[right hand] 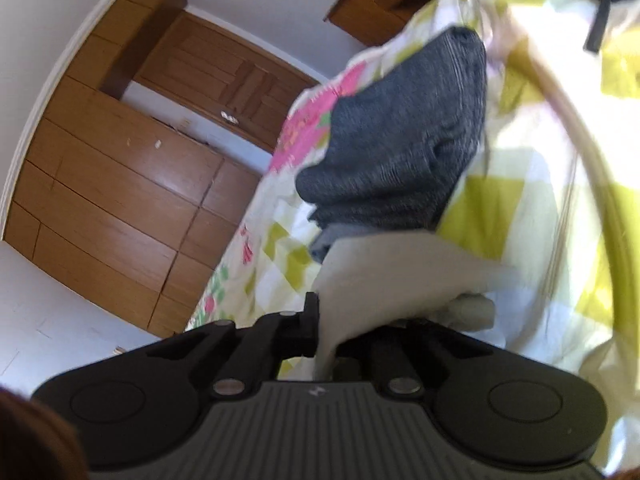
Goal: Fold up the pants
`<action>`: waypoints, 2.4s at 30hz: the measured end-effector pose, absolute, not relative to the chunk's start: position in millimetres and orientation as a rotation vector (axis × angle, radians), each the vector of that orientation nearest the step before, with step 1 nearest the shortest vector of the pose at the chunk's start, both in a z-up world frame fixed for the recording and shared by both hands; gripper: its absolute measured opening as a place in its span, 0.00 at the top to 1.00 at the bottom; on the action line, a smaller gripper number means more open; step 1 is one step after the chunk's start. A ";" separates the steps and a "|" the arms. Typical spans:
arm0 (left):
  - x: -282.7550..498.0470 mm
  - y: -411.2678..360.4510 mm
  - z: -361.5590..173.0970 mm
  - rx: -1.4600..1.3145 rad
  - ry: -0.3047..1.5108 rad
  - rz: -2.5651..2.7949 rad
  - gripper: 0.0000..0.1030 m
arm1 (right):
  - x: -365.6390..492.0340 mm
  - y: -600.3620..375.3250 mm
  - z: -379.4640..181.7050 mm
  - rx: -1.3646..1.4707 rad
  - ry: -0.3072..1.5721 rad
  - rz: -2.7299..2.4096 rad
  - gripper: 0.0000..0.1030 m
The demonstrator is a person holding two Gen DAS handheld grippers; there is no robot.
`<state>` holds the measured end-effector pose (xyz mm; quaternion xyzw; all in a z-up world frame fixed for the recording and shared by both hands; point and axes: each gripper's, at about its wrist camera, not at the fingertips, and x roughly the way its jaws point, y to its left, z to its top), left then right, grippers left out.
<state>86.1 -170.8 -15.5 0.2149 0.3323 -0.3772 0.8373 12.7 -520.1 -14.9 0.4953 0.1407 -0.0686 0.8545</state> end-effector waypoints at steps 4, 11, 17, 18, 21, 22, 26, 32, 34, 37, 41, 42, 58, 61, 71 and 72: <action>85.4 -169.0 -20.3 0.460 0.714 -0.811 0.59 | 32.4 -522.4 -32.1 0.985 0.429 -0.264 0.91; 80.5 -102.5 -4.4 0.418 0.693 -0.688 0.59 | 30.0 -498.5 21.5 0.850 0.323 -0.250 0.96; 73.4 -6.0 2.5 0.399 0.692 -0.485 0.58 | 69.4 -372.8 85.9 0.438 0.358 -0.052 0.96; 70.8 11.2 2.8 0.395 0.697 -0.455 0.58 | 80.4 -341.4 90.8 0.357 0.372 0.001 0.96; 61.7 58.6 2.5 0.395 0.706 -0.366 0.58 | 104.8 -234.1 94.8 0.100 0.410 0.186 0.96; 58.4 72.4 2.3 0.389 0.711 -0.341 0.58 | 109.3 -199.8 91.8 0.029 0.417 0.256 0.96; 42.5 116.6 2.5 0.329 0.717 -0.285 0.58 | 106.8 -57.2 47.2 -0.325 0.458 0.535 0.97; 28.6 154.8 -5.0 0.239 0.712 -0.278 0.57 | 76.6 22.6 -14.7 -0.606 0.567 0.676 0.94; 29.1 159.7 -6.5 0.209 0.699 -0.279 0.57 | 77.7 25.2 -14.6 -0.586 0.586 0.659 0.91; 24.7 164.6 -7.5 0.171 0.681 -0.284 0.57 | 77.2 28.2 -8.2 -0.583 0.595 0.637 0.91; 22.6 167.9 -6.5 0.143 0.661 -0.290 0.57 | 77.0 43.7 -2.7 -0.634 0.565 0.635 0.93; 21.9 168.0 -6.0 0.141 0.656 -0.294 0.57 | 80.0 46.9 0.7 -0.624 0.563 0.620 0.95; -5.6 187.4 0.9 0.136 0.671 -0.285 0.55 | 86.5 112.0 -9.1 -0.537 0.643 0.740 0.85; -11.7 188.4 5.1 0.170 0.679 -0.284 0.55 | 75.6 104.0 -5.0 -0.510 0.643 0.799 0.80; -15.0 187.4 56.9 0.133 0.551 -0.268 0.54 | 70.2 23.9 47.7 -0.290 0.659 0.740 0.74; -11.1 183.0 60.5 0.138 0.533 -0.273 0.53 | 71.3 10.1 51.2 -0.276 0.663 0.703 0.74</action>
